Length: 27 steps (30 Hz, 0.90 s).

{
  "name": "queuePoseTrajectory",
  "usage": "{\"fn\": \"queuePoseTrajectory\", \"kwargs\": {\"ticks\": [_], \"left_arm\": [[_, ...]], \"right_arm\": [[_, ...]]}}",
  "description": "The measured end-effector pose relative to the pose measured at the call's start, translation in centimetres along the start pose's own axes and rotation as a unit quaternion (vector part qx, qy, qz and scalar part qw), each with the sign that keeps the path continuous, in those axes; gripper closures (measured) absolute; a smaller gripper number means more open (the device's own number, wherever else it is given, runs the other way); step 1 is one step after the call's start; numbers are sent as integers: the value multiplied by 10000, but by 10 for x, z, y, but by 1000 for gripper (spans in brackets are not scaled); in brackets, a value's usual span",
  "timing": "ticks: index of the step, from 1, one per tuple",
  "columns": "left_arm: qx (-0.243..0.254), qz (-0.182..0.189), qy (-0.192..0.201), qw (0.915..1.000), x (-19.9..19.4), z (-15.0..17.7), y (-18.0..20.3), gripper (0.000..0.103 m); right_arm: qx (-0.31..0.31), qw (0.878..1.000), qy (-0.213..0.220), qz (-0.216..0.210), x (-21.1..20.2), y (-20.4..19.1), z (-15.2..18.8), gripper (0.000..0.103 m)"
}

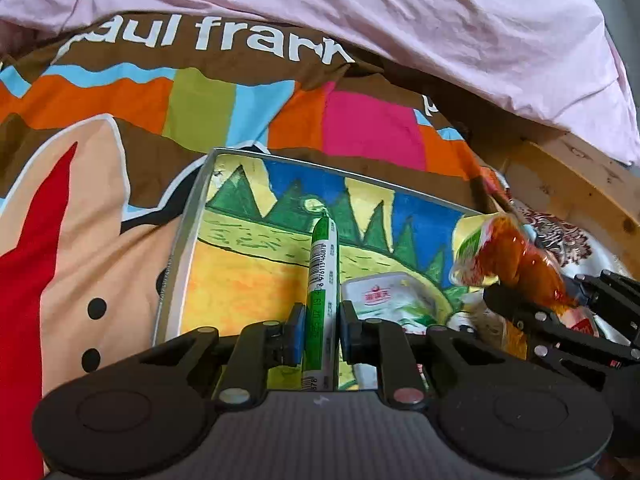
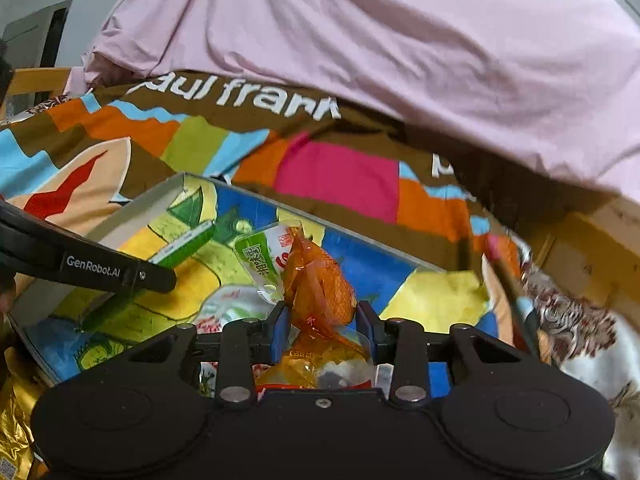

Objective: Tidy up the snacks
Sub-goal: 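Carry the green stick and orange pack over the metal tray, then open both tools to release the snacks into the tray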

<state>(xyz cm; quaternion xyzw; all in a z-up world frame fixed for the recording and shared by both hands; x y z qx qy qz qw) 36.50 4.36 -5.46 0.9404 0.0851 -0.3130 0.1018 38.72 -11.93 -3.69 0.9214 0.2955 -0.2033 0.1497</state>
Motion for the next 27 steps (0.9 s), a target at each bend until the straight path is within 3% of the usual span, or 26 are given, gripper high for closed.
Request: {"fn": "queuePoseTrajectory", "kwargs": {"ticks": [16, 21, 27], "left_arm": [[165, -106, -62, 9998, 11, 12, 9, 84], [-88, 73, -140, 9998, 8, 13, 5, 82], [-120, 96, 74, 9999, -11, 2, 8, 66]], "right_arm": [[382, 9988, -267, -139, 8, 3, 14, 61], [317, 9992, -222, -112, 0, 4, 12, 51], [489, 9986, 176, -47, -33, 14, 0, 37]]}}
Point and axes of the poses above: each gripper's, at about its wrist camera, not at the fingertips, and x roughly the way its jaws point, y to its right, z to its underside, the point moved 4 cm from there along x, roughly the way its jaws point, and after that the axes turned 12 degrees about -z, right-handed, at the moved point
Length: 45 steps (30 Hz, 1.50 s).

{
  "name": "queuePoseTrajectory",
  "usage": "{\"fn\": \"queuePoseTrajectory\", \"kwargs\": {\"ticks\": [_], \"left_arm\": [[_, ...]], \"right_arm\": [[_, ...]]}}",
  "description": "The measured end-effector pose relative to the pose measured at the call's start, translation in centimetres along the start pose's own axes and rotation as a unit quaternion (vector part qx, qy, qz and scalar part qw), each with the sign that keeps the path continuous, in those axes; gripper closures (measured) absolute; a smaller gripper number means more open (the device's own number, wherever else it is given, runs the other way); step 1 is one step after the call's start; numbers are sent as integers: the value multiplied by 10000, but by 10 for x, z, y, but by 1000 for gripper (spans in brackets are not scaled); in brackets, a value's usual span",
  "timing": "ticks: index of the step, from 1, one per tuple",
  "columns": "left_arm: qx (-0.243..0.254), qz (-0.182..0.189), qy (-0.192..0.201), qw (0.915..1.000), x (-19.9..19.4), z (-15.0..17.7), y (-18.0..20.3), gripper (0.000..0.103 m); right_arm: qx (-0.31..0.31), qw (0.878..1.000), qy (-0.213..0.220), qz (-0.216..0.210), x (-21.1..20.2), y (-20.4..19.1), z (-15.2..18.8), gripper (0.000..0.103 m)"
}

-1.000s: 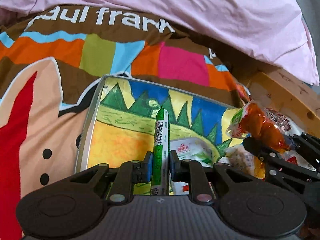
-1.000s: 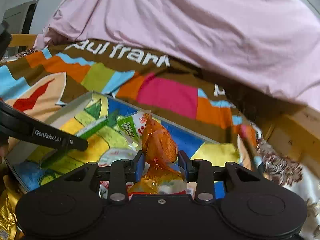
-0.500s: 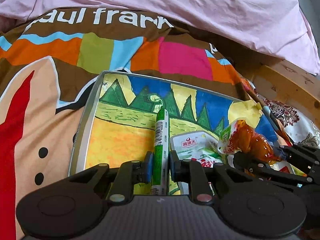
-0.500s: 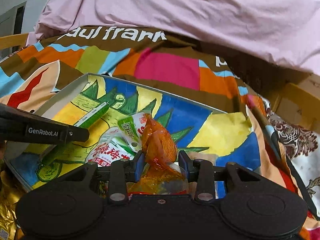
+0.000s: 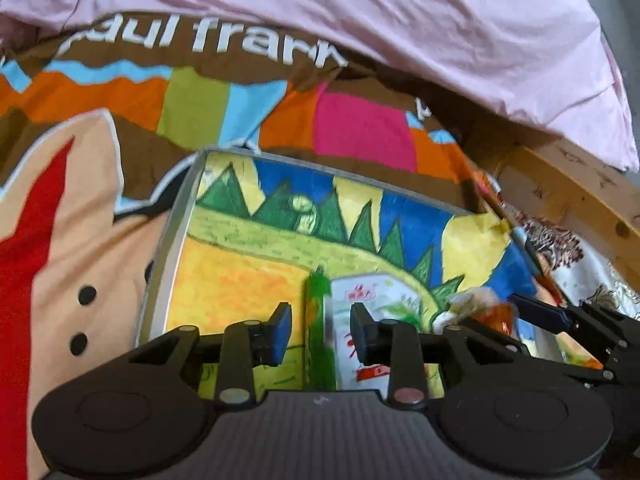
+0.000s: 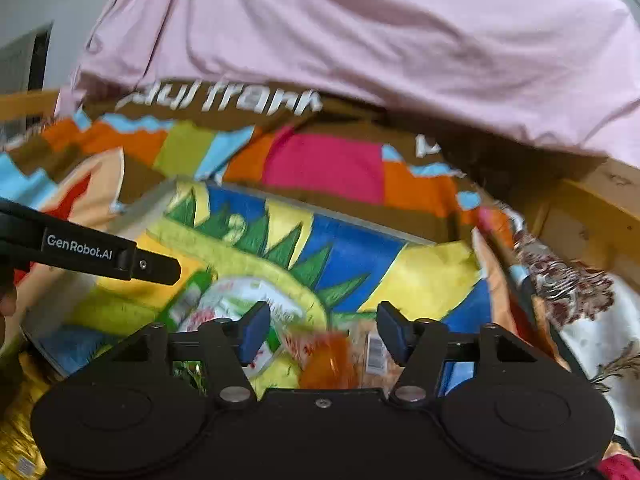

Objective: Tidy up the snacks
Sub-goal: 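Open both tools to release the snacks into the tray, then lift both tools up and back from the tray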

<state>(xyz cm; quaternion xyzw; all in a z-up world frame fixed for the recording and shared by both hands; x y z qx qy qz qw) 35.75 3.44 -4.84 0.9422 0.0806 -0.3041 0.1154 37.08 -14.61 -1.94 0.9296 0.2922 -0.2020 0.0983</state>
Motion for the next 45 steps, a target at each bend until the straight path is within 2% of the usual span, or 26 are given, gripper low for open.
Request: {"fn": "queuePoseTrajectory", "kwargs": {"ticks": [3, 8, 14, 19, 25, 34, 45], "left_arm": [[-51, 18, 164, 9999, -15, -8, 2, 53], [-18, 201, 697, 9974, -53, -19, 10, 23], [121, 256, 1393, 9898, -111, -26, 16, 4], [391, 197, 1756, 9835, -155, -19, 16, 1], [523, 113, 1922, 9799, -197, 2, 14, 1], [397, 9, 1831, 9823, -237, 45, 2, 0], [352, -195, 1446, 9887, -260, 91, -20, 0]], "right_arm": [[72, 9995, 311, 66, -23, 3, -11, 29], [227, 9959, 862, 129, -70, 5, -30, 17], [354, 9899, 1361, 159, -131, -1, -40, 7], [409, 9866, 1573, 124, -176, -12, -37, 4], [382, 9863, 1605, 70, -216, -29, -23, 1], [360, 9896, 1388, 144, -251, -53, 6, 1], [702, 9953, 667, -60, -262, -77, 56, 1]]}}
Point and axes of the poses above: each gripper's, at about its wrist camera, not at the fingertips, and x roughly the way its jaws point, y to its right, z to its underside, the point moved 4 cm from there along x, roughly the way its jaws point, and after that the axes turned 12 degrees about -z, right-handed, at the moved point
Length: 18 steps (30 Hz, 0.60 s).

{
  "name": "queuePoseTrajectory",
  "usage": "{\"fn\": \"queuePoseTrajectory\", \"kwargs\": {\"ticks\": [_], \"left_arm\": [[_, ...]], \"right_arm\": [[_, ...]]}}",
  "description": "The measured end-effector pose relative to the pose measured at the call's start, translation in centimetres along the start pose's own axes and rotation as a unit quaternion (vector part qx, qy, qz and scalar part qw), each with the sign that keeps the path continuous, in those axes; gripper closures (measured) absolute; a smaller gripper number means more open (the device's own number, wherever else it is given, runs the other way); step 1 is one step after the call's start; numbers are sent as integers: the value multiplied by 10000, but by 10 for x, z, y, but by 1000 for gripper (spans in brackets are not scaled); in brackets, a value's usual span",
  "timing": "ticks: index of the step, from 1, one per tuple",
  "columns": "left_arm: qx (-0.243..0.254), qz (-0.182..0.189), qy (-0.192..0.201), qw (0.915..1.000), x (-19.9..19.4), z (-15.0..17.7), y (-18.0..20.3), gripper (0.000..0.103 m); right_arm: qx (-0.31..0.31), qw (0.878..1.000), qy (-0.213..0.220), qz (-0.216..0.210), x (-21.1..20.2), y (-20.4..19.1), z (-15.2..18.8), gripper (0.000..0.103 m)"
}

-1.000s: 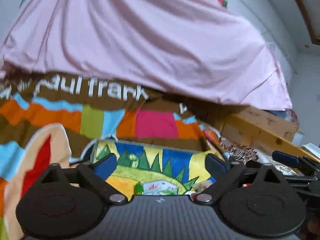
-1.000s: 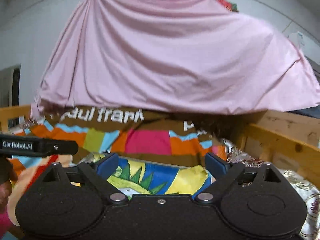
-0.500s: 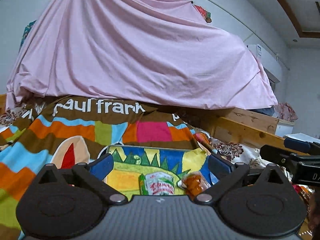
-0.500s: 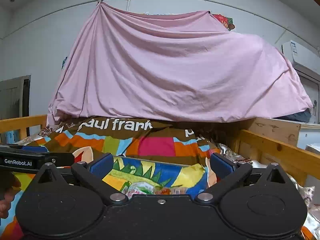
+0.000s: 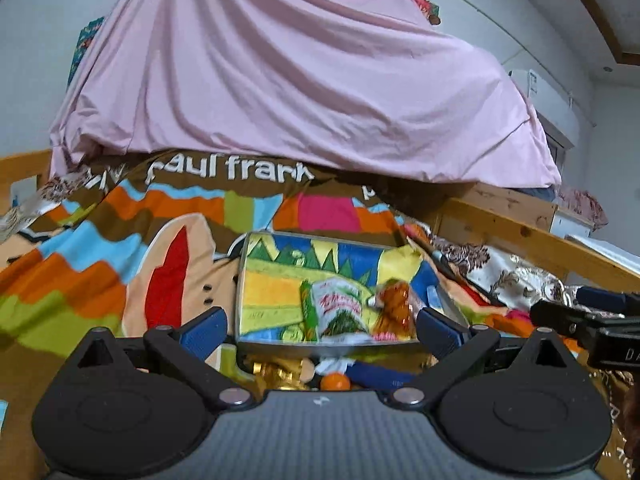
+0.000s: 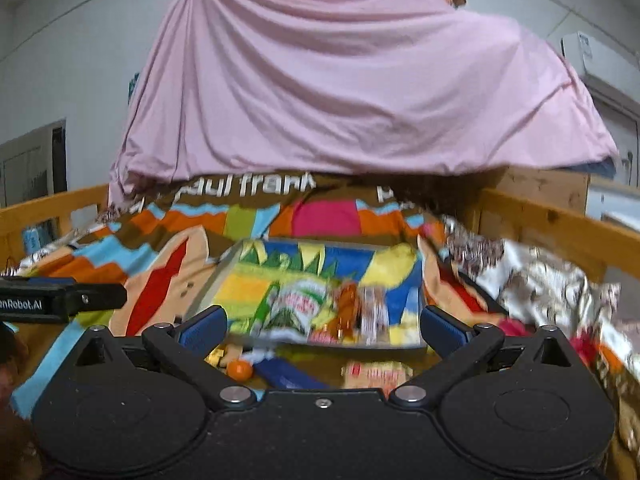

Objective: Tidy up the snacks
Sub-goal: 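Lift both tools up and back from the tray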

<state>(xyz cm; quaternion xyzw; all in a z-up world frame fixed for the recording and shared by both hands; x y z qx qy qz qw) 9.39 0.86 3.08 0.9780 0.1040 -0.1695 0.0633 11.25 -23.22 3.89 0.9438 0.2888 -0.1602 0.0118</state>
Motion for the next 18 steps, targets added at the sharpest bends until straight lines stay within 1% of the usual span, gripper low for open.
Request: {"fn": "queuePoseTrajectory", "kwargs": {"ticks": [5, 9, 13, 18], "left_arm": [[-17, -51, -218, 9997, -9, 16, -7, 0], [25, -131, -399, 9991, -13, 30, -9, 0], [228, -369, -720, 9965, -12, 47, -7, 0], [373, -424, -1030, 9931, -8, 61, -6, 0]], "right_arm": [[-94, 9996, -257, -42, -7, -13, 19, 1], [-17, 9990, -448, -47, -8, -19, 30, 1], [6, 9978, -662, -65, -6, -23, 40, 0], [-9, 9960, -891, -40, -2, -27, 50, 1]]}}
Point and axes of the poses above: each gripper's, at about its wrist camera, not at the fingertips, and x roughly the way its jaws point, y to its right, z to its underside, the point moved 4 cm from there along x, roughly the way its jaws point, and after that the axes turned 12 degrees about -z, right-handed, at the moved point
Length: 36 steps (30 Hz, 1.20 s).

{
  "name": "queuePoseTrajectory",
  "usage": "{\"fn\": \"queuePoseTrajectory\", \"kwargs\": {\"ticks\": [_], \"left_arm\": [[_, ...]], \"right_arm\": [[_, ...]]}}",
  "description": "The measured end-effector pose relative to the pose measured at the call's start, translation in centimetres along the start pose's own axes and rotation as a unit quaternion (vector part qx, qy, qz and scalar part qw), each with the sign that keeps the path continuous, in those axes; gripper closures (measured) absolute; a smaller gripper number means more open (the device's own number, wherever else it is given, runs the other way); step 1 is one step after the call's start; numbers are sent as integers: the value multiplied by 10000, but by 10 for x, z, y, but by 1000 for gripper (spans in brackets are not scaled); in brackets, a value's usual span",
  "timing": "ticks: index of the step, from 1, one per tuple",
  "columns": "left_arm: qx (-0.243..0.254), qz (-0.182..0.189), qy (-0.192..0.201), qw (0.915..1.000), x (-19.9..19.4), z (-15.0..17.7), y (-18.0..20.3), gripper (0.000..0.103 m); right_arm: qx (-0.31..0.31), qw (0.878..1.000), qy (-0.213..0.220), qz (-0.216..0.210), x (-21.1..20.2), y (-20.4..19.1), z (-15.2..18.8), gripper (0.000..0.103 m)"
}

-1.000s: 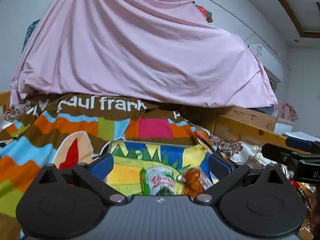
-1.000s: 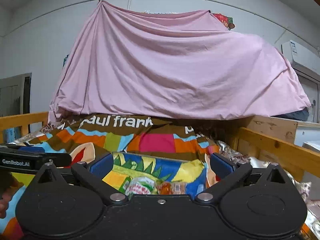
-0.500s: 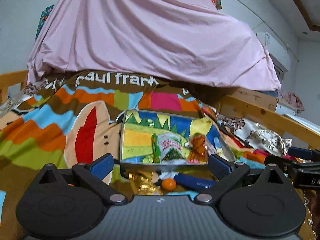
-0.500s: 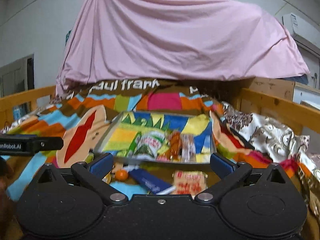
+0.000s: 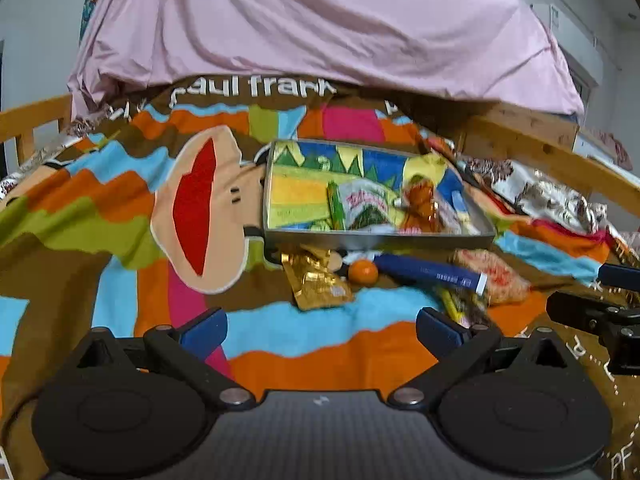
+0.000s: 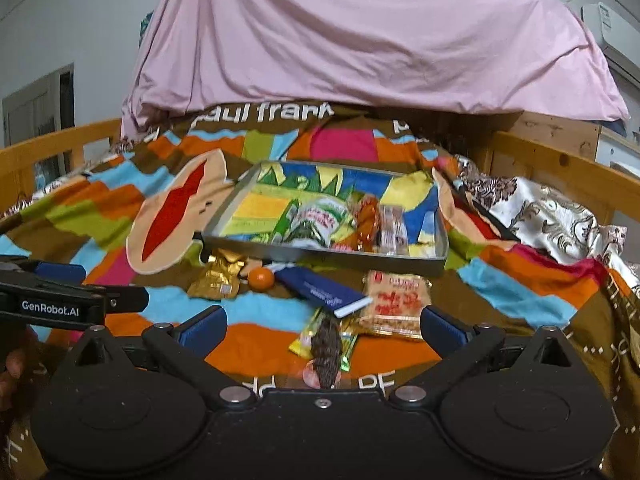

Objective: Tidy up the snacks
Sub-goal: 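Lift both tools up and back from the tray, then move both tools above the loose snacks beside the tray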

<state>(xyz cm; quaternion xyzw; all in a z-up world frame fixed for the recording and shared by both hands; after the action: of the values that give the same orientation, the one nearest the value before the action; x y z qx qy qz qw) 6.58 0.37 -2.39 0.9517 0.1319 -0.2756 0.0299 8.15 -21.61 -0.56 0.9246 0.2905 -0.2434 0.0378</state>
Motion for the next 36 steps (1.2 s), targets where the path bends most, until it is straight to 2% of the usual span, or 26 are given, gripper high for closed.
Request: {"fn": "queuePoseTrajectory", "kwargs": {"ticks": [18, 36], "left_arm": [[83, -102, -434, 9990, 17, 14, -3, 0], [120, -42, -665, 9977, 30, 20, -2, 0]], "right_arm": [[292, 9978, -588, 50, 25, 5, 21, 1], [468, 9951, -857, 128, 42, 15, 32, 1]]}}
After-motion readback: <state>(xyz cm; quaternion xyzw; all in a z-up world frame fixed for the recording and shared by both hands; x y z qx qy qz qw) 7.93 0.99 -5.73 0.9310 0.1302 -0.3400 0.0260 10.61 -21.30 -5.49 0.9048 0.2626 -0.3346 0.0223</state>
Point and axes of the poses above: each gripper's, at about its wrist camera, not at the fingertips, and x roughly the way its jaws point, y to its right, z to its underside, the point moved 4 cm from there along x, roughly the way its jaws point, and after that the axes turned 12 degrees about -z, right-handed, at the moved point
